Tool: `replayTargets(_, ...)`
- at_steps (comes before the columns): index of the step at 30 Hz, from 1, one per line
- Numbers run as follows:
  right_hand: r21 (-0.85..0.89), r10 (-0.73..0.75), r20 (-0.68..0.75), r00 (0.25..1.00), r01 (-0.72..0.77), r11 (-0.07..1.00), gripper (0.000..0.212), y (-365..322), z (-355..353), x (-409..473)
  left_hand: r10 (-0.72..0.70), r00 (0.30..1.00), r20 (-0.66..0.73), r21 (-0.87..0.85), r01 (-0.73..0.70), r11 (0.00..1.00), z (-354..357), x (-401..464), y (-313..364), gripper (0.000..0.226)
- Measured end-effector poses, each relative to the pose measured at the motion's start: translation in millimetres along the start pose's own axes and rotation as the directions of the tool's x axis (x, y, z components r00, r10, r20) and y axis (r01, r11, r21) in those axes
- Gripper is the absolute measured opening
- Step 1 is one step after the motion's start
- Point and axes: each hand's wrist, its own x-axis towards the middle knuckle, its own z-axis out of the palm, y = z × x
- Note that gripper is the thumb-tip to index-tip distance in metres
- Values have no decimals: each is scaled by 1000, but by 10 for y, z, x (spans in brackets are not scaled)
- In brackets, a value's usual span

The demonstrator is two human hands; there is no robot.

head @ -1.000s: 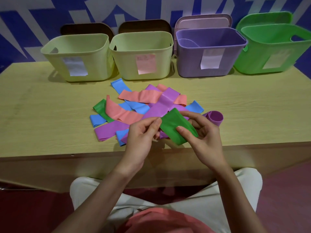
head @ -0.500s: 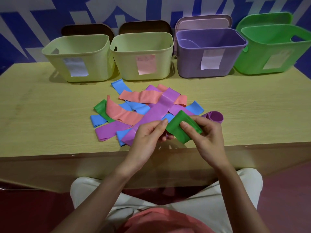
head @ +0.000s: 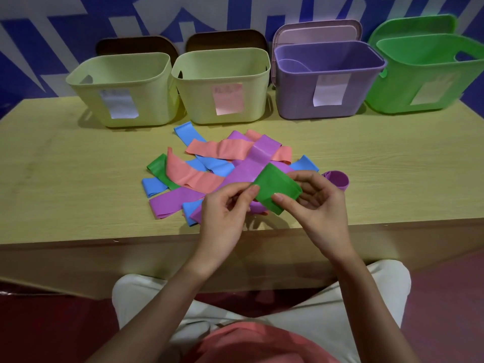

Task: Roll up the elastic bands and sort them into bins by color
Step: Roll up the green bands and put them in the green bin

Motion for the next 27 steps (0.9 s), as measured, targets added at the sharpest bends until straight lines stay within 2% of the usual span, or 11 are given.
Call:
replayTargets(2, -6, -9, -6, 1000, 9, 1000, 36, -8, -13, 3, -24, 1000, -17, -20, 24, 1000, -9, 9, -2, 24)
replayTargets(5, 39, -10, -29, 1000, 11, 999, 22, -39, -13, 18, -90, 996, -27, -93, 87, 992, -14, 18, -45, 24)
replayTargets(9, 88, 11, -20, 1000, -9, 996, 16, -58, -12, 31, -165, 985, 57, -340, 175, 924, 6, 22, -30, 43)
replayTargets(15, 120, 11, 60, 998, -18, 993, 19, -55, -66, 62, -201, 962, 185, -496, 268, 826, 50, 6, 32, 29)
replayTargets(18, 103, 17, 95, 995, -27, 994, 12, -52, -90, 85, -201, 945, 258, -483, 306, 820, 59, 5, 56, 31)
replayTargets(23, 29, -39, 203, 978, 34, 999, 33, -98, -103, 78, -194, 929, 316, -347, 303, 888, 32, 66, 40, 35)
replayTargets(27, 21, -31, 154, 988, 28, 999, 34, -77, -91, 79, -197, 913, 357, -260, 300, 918, 14, 108, 7, 36)
